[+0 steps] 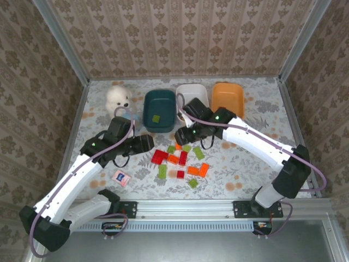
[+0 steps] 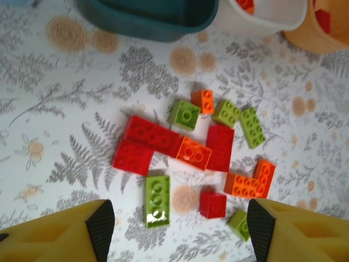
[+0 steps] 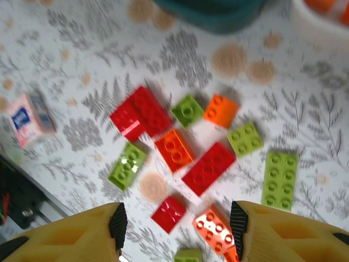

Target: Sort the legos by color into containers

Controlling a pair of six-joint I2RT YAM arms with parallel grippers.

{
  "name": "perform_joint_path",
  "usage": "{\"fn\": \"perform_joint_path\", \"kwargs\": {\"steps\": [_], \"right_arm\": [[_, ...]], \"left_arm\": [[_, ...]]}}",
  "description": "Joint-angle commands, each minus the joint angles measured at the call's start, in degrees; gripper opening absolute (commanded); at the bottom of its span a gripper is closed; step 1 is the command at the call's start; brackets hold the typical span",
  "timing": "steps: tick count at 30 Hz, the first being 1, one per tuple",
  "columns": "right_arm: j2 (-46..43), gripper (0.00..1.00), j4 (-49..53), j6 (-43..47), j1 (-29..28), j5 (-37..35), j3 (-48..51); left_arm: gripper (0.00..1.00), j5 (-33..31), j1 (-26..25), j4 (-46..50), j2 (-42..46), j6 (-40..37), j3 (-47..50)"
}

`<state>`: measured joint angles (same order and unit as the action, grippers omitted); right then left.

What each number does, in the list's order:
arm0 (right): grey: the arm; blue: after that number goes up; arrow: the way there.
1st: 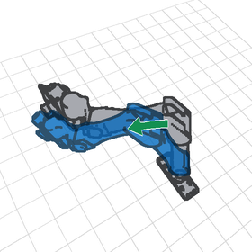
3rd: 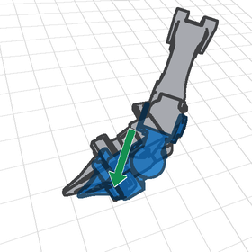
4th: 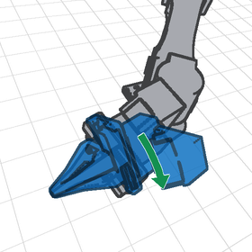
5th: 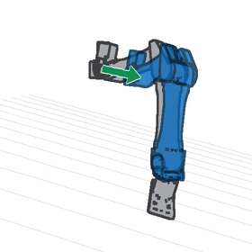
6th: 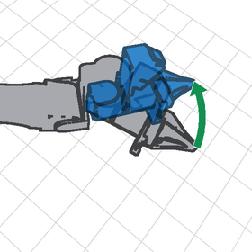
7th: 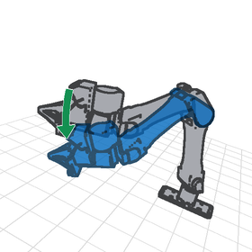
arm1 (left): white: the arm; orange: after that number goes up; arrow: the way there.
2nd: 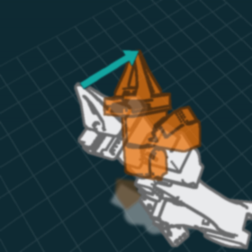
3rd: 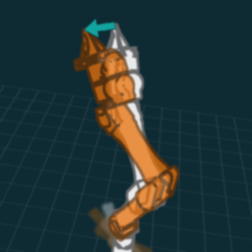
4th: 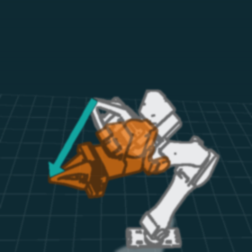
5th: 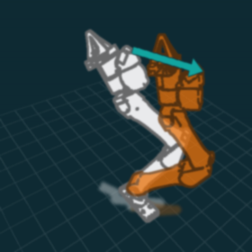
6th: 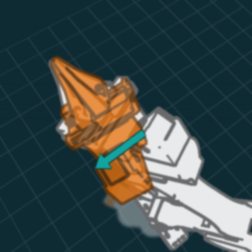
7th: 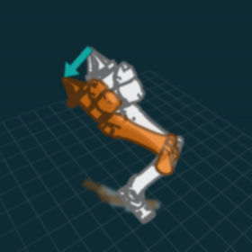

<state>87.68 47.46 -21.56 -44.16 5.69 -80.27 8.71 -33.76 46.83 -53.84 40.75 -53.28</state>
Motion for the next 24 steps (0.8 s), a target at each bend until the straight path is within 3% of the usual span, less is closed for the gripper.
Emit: {"fn": "perform_joint_path", "kwargs": {"steps": [1,8,11,17,24], "right_arm": [[-6.3,0.56,-2.4,-2.6,-0.7,-1.7,5.6],[-15.8,0.56,-2.2,-6.1,-1.0,-2.2,13.7],[-19.0,0.56,-2.0,-6.4,-1.0,-0.9,15.2],[-26.6,0.60,-2.4,-7.5,-0.6,1.5,18.9],[-29.4,0.61,0.0,-7.3,1.3,1.8,19.9]], "left_arm": [[0.67,0.6,-1.7,5.4,-1.1,-0.6,2.4],[0.63,-6.1,-15.5,-0.2,-12.6,4.1,5.6],[0.63,-7.6,-18.6,-2.5,-18.3,6.1,5.1],[0.64,-9.4,-20.2,-2.5,-27.2,9.4,3.7],[0.65,-8.7,-22.0,-5.6,-33.3,9.7,1.9]]}}
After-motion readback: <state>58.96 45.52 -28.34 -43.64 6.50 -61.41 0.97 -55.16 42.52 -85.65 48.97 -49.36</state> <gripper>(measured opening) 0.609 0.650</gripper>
